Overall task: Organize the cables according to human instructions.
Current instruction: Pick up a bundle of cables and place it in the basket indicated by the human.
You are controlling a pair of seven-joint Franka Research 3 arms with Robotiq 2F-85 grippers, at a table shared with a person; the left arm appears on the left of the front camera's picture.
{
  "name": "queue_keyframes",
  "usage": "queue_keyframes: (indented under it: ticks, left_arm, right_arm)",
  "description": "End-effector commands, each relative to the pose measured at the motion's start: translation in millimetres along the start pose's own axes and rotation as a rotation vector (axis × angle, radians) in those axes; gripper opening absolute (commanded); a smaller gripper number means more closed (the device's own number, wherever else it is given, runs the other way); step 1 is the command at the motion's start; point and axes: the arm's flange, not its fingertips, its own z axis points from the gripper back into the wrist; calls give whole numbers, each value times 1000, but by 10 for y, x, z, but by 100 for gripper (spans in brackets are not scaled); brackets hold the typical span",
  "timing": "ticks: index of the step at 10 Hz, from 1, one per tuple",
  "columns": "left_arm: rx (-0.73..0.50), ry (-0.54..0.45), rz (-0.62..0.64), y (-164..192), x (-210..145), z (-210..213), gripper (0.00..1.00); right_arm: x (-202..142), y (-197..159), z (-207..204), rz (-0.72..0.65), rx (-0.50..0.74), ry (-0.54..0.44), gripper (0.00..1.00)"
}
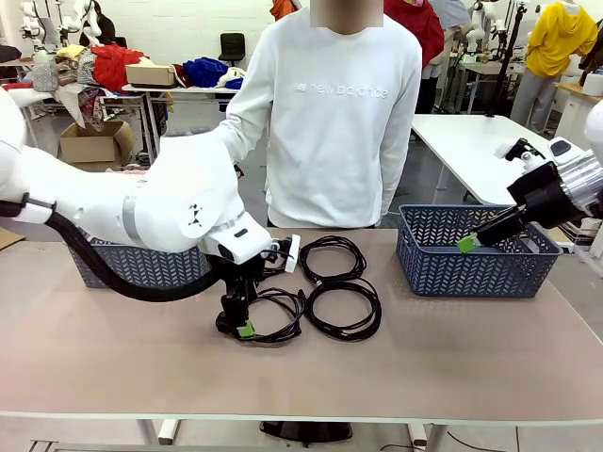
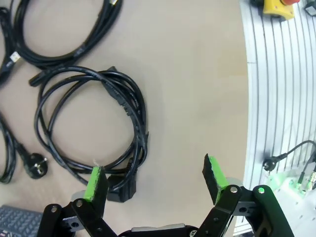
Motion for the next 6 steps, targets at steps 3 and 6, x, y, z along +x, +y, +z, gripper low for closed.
queue_keyframes:
  ticks: [3, 6]
  left_arm:
    - [-2, 69, -21, 50, 107, -298, 100]
    - [-12, 88, -32, 94, 164, -474, 100]
  right_arm:
    - [13, -38, -1, 22, 15, -25, 100]
    - [13, -38, -1, 22, 15, -25, 100]
